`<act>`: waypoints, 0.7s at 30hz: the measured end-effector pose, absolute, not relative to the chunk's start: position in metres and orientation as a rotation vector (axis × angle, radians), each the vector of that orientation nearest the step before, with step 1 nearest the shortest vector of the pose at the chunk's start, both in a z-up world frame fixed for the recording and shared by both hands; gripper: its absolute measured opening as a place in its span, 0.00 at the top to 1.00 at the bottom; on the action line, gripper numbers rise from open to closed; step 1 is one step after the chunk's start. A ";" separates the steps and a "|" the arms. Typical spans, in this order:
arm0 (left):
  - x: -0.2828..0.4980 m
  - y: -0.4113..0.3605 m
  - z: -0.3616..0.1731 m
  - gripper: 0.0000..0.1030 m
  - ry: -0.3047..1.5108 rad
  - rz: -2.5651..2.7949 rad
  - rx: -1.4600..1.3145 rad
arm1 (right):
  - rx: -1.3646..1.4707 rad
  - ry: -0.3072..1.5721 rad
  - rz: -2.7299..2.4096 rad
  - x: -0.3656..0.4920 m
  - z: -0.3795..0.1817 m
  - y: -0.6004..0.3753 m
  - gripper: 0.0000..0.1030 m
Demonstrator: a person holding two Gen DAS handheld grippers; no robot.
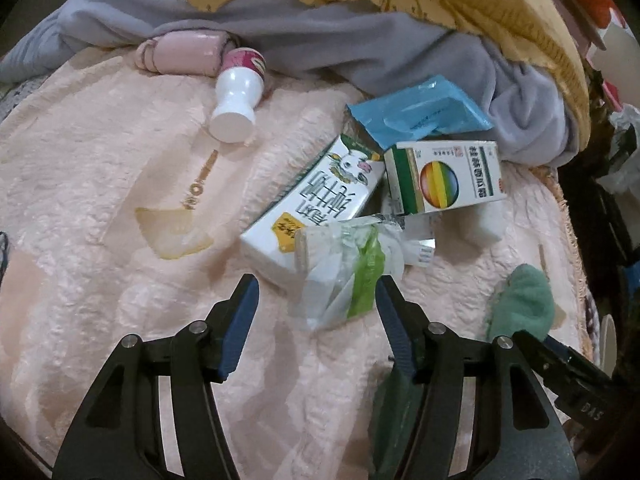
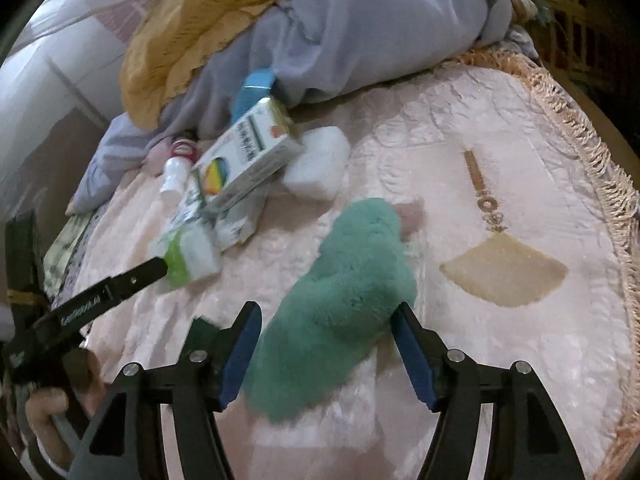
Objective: Collect trash
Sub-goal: 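Grasp the green towel with the right gripper while the left gripper grasps the white-green bag, then carry the towel and bag over the cream bucket and open both grippers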
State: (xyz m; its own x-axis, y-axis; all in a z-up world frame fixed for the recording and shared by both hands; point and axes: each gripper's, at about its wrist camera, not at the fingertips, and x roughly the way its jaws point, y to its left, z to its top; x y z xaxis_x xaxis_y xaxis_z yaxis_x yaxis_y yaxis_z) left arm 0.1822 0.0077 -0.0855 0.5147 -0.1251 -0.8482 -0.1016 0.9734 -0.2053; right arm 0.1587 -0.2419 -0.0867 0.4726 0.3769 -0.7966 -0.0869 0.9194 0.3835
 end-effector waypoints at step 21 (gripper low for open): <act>0.113 -0.052 -0.030 0.88 0.943 -0.244 -0.265 | 0.201 0.898 0.312 0.093 -0.027 -0.284 0.71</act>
State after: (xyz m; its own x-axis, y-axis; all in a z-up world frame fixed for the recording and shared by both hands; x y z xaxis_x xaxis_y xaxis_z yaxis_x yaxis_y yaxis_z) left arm 0.1129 -0.0521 -0.0295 0.5641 -0.3197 -0.7613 0.0898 0.9403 -0.3283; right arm 0.0933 -0.2841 -0.0273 0.5828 0.3489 -0.7339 -0.1822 0.9362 0.3005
